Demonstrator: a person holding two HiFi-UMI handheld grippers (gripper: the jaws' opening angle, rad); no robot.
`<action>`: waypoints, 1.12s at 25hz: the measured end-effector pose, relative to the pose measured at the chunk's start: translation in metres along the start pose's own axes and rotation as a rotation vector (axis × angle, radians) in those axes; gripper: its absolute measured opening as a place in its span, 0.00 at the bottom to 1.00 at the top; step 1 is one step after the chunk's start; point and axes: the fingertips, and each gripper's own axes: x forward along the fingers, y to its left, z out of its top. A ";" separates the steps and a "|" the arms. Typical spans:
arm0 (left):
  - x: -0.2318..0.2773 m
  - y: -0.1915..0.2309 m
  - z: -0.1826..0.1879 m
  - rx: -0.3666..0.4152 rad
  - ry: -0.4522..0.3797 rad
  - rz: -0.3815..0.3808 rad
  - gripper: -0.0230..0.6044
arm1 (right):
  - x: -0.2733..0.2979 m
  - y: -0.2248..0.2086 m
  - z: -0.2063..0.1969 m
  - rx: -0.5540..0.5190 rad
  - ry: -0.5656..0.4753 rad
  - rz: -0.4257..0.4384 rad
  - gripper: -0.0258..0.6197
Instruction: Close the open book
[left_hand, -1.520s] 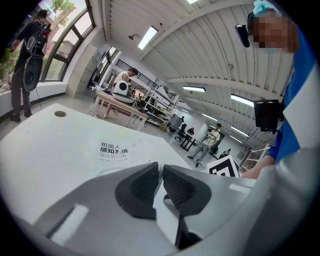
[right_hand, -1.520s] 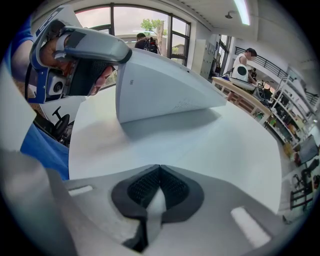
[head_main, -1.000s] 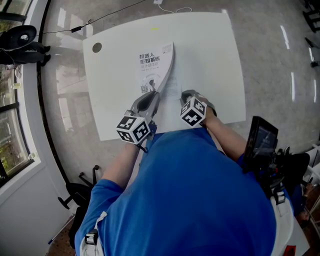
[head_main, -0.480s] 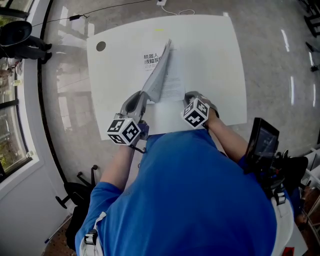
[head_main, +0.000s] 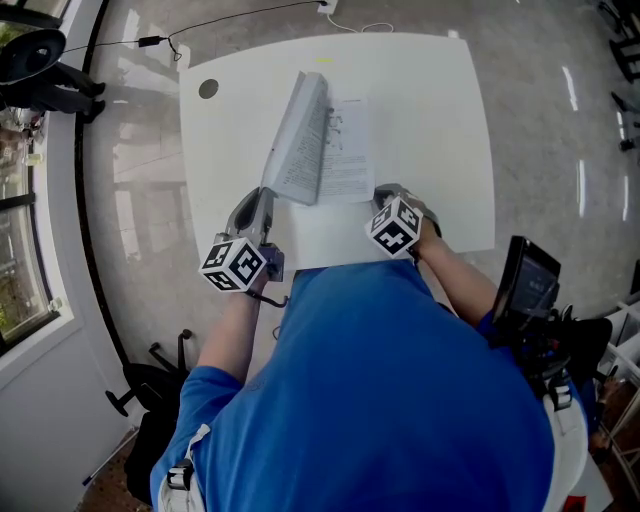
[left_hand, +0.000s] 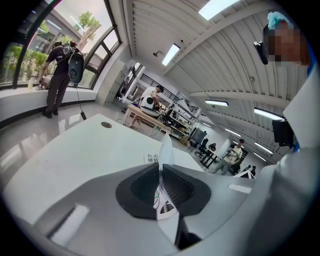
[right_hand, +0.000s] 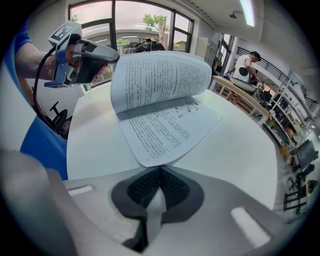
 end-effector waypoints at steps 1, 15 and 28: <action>-0.001 0.003 -0.001 -0.005 -0.002 0.009 0.08 | 0.000 -0.001 -0.001 -0.001 0.002 -0.002 0.04; -0.013 0.043 -0.007 -0.040 -0.015 0.110 0.08 | -0.002 -0.011 -0.008 0.004 0.020 -0.023 0.04; -0.021 0.073 -0.025 -0.052 0.017 0.193 0.09 | -0.004 -0.022 -0.018 0.026 0.034 -0.044 0.04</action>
